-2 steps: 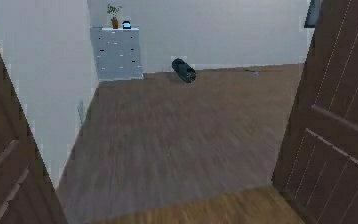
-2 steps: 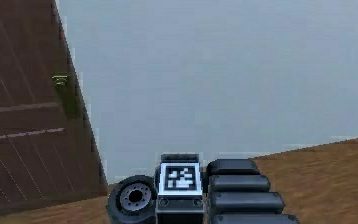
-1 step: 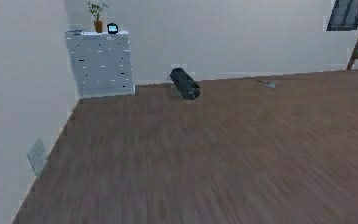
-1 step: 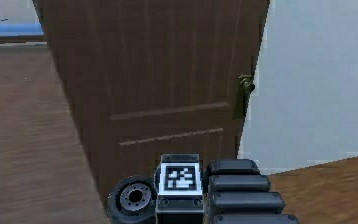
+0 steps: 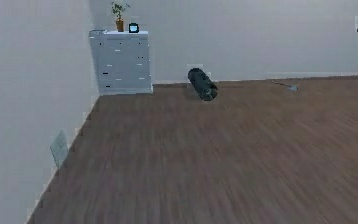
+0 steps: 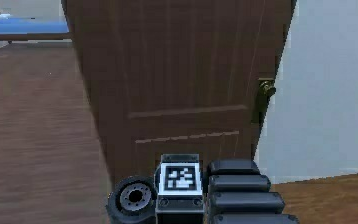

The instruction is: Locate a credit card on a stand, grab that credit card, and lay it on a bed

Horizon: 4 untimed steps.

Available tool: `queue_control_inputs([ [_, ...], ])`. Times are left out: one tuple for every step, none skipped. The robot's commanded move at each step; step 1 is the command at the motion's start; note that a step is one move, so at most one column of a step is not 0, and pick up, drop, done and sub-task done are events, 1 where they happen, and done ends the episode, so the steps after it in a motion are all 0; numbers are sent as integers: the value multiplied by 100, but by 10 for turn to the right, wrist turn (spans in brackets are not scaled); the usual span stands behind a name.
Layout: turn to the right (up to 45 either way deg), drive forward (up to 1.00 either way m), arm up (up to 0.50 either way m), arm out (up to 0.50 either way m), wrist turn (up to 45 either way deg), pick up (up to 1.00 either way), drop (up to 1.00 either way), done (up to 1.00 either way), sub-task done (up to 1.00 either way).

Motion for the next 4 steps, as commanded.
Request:
queue_control_inputs([
  [0,35,0,0,0,0,0,0,0],
  [450,0,0,0,0,0,0,0,0],
  [0,90,0,0,0,0,0,0,0],
  [90,0,0,0,0,0,0,0,0],
])
